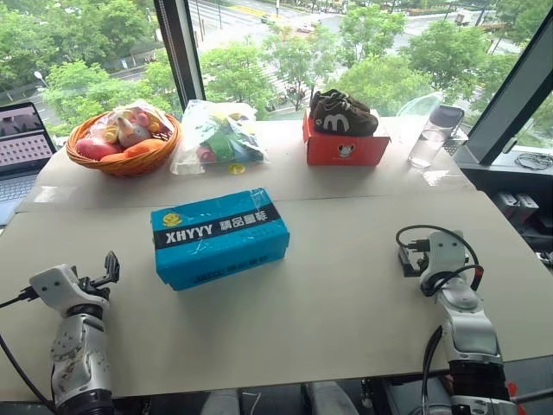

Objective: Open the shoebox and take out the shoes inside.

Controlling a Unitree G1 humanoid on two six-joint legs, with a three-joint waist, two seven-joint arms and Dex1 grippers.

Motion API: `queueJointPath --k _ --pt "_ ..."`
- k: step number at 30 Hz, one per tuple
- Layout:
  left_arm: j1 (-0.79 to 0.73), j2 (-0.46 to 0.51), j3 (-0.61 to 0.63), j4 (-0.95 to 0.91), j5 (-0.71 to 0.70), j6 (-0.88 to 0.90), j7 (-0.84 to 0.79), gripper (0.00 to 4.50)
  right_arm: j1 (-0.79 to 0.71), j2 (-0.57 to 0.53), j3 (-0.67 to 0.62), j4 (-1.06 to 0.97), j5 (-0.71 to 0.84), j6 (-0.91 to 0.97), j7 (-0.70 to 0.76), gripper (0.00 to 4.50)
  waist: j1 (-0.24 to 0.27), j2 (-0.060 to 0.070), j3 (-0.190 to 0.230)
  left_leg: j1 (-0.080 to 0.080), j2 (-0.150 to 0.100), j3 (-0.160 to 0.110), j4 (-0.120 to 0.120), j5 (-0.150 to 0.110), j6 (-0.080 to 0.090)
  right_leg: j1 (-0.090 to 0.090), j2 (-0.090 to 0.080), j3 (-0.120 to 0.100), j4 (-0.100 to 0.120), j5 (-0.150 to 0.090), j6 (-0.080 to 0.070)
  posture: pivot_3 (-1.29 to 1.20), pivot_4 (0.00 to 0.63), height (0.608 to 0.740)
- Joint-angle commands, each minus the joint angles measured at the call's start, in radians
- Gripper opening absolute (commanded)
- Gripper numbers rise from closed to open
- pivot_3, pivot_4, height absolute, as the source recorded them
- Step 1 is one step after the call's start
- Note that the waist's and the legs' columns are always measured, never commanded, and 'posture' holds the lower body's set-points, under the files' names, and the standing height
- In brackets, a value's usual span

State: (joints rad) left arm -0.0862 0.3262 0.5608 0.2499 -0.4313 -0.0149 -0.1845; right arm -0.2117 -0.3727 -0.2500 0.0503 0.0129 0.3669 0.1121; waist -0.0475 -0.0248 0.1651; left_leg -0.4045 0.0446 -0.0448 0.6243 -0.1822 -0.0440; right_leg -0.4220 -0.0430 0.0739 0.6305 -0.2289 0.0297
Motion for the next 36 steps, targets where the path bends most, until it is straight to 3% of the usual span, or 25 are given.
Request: queueJointPath --k 1,4,6,11,14,18,20,26,31,36 --pt "0.008 0.020 -0.013 0.029 0.014 0.016 -0.022 4.48 0.001 -0.023 -0.025 -0.026 0.003 -0.018 -0.003 4.50 0.000 0.000 0.000 0.000 0.000 0.000 0.000 0.000 0.000 0.000 0.000 0.000 0.000 0.000 0.000 0.00 0.150 0.740" --pt "0.021 0.130 -0.034 0.026 -0.001 0.046 -0.176 4.48 -0.025 -0.047 0.016 -0.064 0.062 0.017 0.118 4.50 0.000 0.000 0.000 0.000 0.000 0.000 0.000 0.000 0.000 0.000 0.000 0.000 0.000 0.000 0.000 0.00 0.150 0.740" --pt "0.041 0.209 -0.036 -0.004 -0.028 0.078 -0.283 4.50 -0.045 -0.075 0.072 -0.100 0.112 0.049 0.244 3.98 -0.006 -0.002 0.001 0.000 0.001 0.000 0.000 0.000 0.000 -0.001 0.001 0.000 0.001 -0.002 -0.004 0.00 0.150 0.740" --pt "0.102 0.364 -0.077 -0.123 -0.061 0.180 -0.495 3.21 -0.123 -0.135 0.215 -0.112 0.140 0.069 0.457 2.53 -0.019 -0.005 0.003 -0.002 0.001 0.000 0.000 0.000 0.000 -0.001 0.001 0.000 0.000 -0.002 -0.004 0.00 0.150 0.740" --pt "0.128 0.431 -0.130 -0.188 -0.049 0.230 -0.585 2.08 -0.242 -0.123 0.311 -0.005 0.106 0.036 0.525 1.42 -0.022 -0.005 0.004 -0.002 0.001 0.000 0.000 0.000 0.000 -0.002 0.000 0.000 0.000 -0.002 -0.004 0.00 0.150 0.740" --pt "0.108 0.441 -0.194 -0.265 -0.048 0.288 -0.613 0.57 -0.410 -0.072 0.400 0.210 0.050 -0.063 0.566 0.02 -0.020 -0.006 0.006 -0.002 0.001 0.000 0.000 0.000 0.000 -0.003 0.000 -0.001 0.000 -0.002 -0.004 0.00 0.150 0.740" --pt "0.099 0.435 -0.224 -0.301 -0.041 0.309 -0.612 0.01 -0.487 -0.042 0.428 0.339 0.026 -0.128 0.589 0.00 -0.019 -0.007 0.007 -0.003 0.001 -0.001 -0.001 0.000 0.000 -0.003 0.001 -0.001 0.000 -0.002 -0.003 0.00 0.150 0.740" --pt "0.070 0.413 -0.275 -0.339 -0.019 0.344 -0.580 0.01 -0.606 0.011 0.524 0.572 -0.041 -0.291 0.715 0.00 -0.015 -0.007 0.007 -0.006 0.001 -0.001 -0.001 0.000 0.000 -0.004 0.001 -0.002 -0.001 0.001 0.002 0.00 0.150 0.740" --pt "0.009 0.393 -0.317 -0.310 0.005 0.333 -0.582 0.01 -0.604 0.085 0.554 0.511 -0.040 -0.290 0.758 0.00 -0.017 -0.007 0.007 -0.005 0.001 -0.002 -0.002 -0.001 0.000 -0.004 0.001 -0.003 0.000 0.001 0.003 0.00 0.150 0.740" --pt "-0.099 0.375 -0.369 -0.236 0.038 0.316 -0.616 0.01 -0.553 0.089 0.528 0.364 -0.017 -0.206 0.745 0.00 -0.006 -0.007 0.007 -0.005 0.001 -0.003 0.001 -0.001 0.000 -0.004 0.001 -0.003 0.002 0.001 0.003 0.00 0.150 0.740"
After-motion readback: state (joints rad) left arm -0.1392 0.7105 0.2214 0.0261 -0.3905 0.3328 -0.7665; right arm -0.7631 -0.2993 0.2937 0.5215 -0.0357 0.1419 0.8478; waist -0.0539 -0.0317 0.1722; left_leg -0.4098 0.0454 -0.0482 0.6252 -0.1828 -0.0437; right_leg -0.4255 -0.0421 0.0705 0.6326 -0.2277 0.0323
